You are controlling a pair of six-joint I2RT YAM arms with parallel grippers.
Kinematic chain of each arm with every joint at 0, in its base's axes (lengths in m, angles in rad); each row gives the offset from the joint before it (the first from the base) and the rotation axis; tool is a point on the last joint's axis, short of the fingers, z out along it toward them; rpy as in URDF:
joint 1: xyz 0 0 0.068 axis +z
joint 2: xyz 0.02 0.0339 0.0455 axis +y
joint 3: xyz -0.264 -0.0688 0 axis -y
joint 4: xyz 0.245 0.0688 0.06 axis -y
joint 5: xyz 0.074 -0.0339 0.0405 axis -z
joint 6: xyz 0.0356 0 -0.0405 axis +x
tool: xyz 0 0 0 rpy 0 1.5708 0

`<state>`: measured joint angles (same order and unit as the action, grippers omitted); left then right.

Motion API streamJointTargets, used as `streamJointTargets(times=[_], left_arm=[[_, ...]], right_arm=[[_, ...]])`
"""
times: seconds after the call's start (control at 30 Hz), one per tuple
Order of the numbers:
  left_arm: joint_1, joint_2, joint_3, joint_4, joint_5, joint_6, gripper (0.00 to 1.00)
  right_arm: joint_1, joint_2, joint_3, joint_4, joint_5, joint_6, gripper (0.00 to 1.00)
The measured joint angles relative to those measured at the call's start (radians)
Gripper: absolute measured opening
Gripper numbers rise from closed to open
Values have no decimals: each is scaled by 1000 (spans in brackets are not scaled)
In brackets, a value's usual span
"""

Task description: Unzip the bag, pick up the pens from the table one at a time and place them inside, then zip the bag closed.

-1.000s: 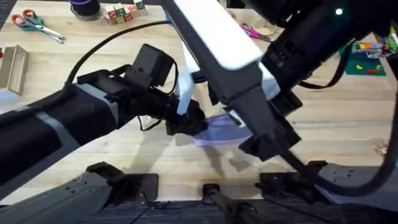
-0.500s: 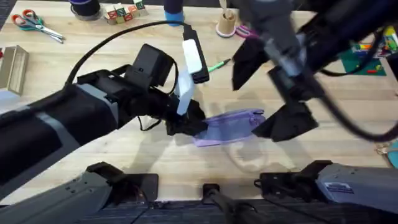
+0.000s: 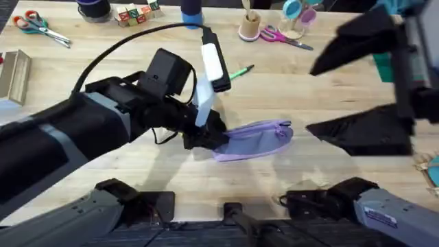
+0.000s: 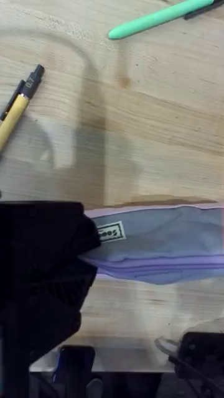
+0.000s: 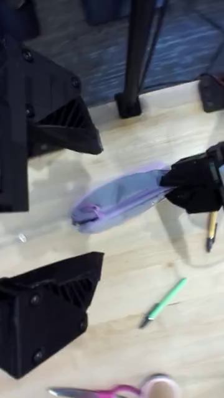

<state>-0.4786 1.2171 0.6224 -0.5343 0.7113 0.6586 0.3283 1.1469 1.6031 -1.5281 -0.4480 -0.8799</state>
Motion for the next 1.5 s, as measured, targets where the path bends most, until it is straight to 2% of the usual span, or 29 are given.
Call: streamJointTargets(times=[0.2, 0.37, 0.47, 0.63, 0.77, 0.97, 1.0, 1.07, 1.5], left_arm=[[0, 0, 0, 0, 0, 0, 42], [0, 0, 0, 0, -1, 0, 42], [0, 0, 0, 0, -1, 0, 42], [0, 0, 0, 0, -1, 0, 41], [0, 0, 0, 0, 0, 0, 41], [0, 0, 0, 0, -1, 0, 41], [0, 0, 0, 0, -1, 0, 41], [0, 0, 0, 0, -1, 0, 42], [0, 0, 0, 0, -1, 0, 42]], right_arm=[[0, -48, 3, -83, 93, 181, 993], [-2, -41, 5, -88, 110, 235, 995], [-3, -31, 5, -85, 75, 249, 996], [-3, -11, 5, -88, -46, 264, 995], [-3, 1, 5, -88, -68, 320, 995], [-3, 10, 5, -88, 14, 536, 995], [-4, 10, 5, -89, 28, 658, 996], [-4, 10, 5, -89, 33, 730, 995], [-4, 27, 5, -88, 41, 970, 996]])
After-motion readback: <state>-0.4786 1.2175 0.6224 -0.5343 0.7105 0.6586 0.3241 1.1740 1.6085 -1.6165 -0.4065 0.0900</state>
